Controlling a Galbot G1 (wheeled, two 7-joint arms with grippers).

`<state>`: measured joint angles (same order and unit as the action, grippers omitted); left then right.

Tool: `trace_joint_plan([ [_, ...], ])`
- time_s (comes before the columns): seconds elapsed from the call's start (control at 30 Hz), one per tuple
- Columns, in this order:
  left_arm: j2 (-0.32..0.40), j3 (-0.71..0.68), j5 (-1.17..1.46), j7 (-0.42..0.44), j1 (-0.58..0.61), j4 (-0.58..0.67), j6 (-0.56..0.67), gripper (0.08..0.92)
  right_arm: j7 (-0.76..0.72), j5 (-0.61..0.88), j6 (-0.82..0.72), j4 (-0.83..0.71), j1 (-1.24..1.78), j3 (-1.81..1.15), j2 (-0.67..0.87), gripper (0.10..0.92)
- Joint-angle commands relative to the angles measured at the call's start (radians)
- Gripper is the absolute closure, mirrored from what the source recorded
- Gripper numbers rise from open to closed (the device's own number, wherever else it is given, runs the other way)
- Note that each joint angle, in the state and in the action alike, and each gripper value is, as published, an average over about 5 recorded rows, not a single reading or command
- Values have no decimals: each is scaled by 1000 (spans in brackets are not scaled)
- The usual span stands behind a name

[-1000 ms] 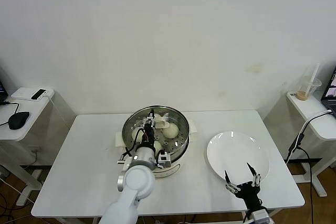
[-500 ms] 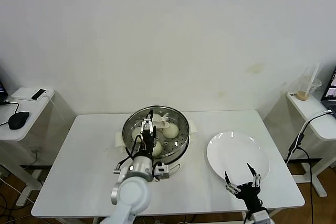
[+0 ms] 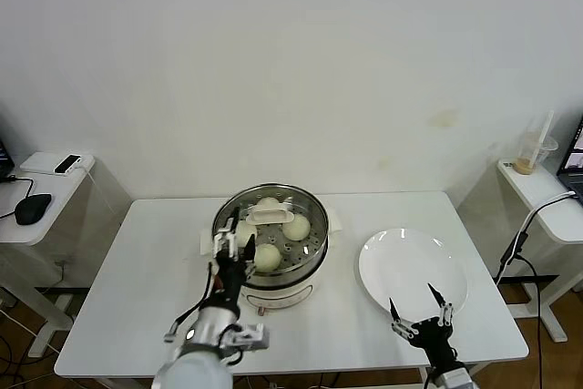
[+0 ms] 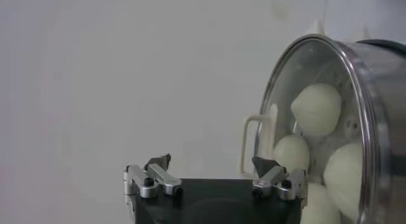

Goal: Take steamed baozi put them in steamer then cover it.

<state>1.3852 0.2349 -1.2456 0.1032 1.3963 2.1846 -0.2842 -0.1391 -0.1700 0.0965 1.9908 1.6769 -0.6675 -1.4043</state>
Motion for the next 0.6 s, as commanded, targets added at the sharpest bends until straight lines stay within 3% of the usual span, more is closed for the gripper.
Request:
trace_joint_plan([
  [0.03, -31, 289, 889, -420, 278, 38, 307, 177, -11, 38, 15, -5, 7, 11, 12, 203],
  [0.2, -18, 402, 1288, -360, 348, -29, 521, 177, -11, 53, 24, -7, 25, 14, 19, 203],
  [0.6, -42, 432, 1484, -319, 533, -53, 491, 177, -52, 215, 42, -15, 71, 42, 74, 203],
])
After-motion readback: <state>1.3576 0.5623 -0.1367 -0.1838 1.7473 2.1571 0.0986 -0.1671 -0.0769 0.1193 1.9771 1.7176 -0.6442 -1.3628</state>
